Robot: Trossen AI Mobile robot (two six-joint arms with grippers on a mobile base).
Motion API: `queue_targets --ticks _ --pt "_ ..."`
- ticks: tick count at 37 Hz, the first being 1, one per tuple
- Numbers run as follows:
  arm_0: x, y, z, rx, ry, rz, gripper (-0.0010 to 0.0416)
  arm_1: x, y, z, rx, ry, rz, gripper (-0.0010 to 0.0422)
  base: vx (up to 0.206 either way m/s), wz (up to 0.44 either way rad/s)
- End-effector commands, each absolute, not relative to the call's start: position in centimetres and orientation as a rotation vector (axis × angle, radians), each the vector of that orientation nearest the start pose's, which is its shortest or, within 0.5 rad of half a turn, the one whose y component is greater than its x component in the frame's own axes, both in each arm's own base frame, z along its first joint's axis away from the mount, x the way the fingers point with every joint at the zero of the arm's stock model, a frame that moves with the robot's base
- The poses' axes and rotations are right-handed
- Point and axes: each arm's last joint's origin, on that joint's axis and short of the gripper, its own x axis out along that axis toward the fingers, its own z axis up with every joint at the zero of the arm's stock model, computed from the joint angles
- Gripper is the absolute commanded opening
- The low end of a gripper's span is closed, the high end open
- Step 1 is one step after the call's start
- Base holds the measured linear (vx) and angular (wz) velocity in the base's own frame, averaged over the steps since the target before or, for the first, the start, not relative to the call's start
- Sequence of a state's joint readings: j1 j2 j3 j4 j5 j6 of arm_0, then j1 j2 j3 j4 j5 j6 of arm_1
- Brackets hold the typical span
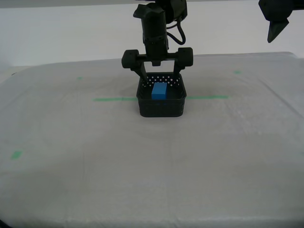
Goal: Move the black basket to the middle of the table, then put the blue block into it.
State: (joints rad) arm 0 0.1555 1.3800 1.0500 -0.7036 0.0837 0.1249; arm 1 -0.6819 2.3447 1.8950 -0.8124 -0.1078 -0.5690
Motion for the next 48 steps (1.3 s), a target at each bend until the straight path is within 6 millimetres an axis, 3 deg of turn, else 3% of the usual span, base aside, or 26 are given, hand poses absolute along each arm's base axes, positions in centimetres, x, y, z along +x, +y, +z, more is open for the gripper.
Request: queue_targets --ticks 1,5,10,16,35,41,48 --pt "26.8 4.0 25.7 -0.011 1.026 -0.001 0.0399 37.5 -30.1 14.9 0.01 1.251 -0.145 0.0407 0.0 0.0" --pt "26.8 4.0 25.7 -0.011 1.026 -0.001 0.0399 37.5 -30.1 14.9 -0.015 1.261 -0.147 0.0384 0.0 0.0" --pt "26.8 4.0 25.7 -0.011 1.026 -0.001 0.0399 37.5 -30.1 14.9 -0.014 1.258 -0.149 0.0405 0.0 0.0" --pt "26.8 4.0 25.7 -0.011 1.025 -0.001 0.0398 37.3 -30.2 15.7 -0.006 1.246 -0.165 0.0401 0.0 0.0" --pt "26.8 4.0 25.7 -0.011 1.025 -0.001 0.0399 35.4 -28.7 24.3 0.04 1.08 -0.224 0.04 0.0 0.0" --pt "26.8 4.0 25.7 -0.011 1.025 -0.001 0.0398 34.1 -26.9 26.6 0.071 1.035 -0.175 0.0401 0.0 0.0" --pt "26.8 4.0 25.7 -0.011 1.026 -0.001 0.0399 32.0 -22.4 27.5 0.028 1.016 -0.119 0.0401 0.0 0.0"
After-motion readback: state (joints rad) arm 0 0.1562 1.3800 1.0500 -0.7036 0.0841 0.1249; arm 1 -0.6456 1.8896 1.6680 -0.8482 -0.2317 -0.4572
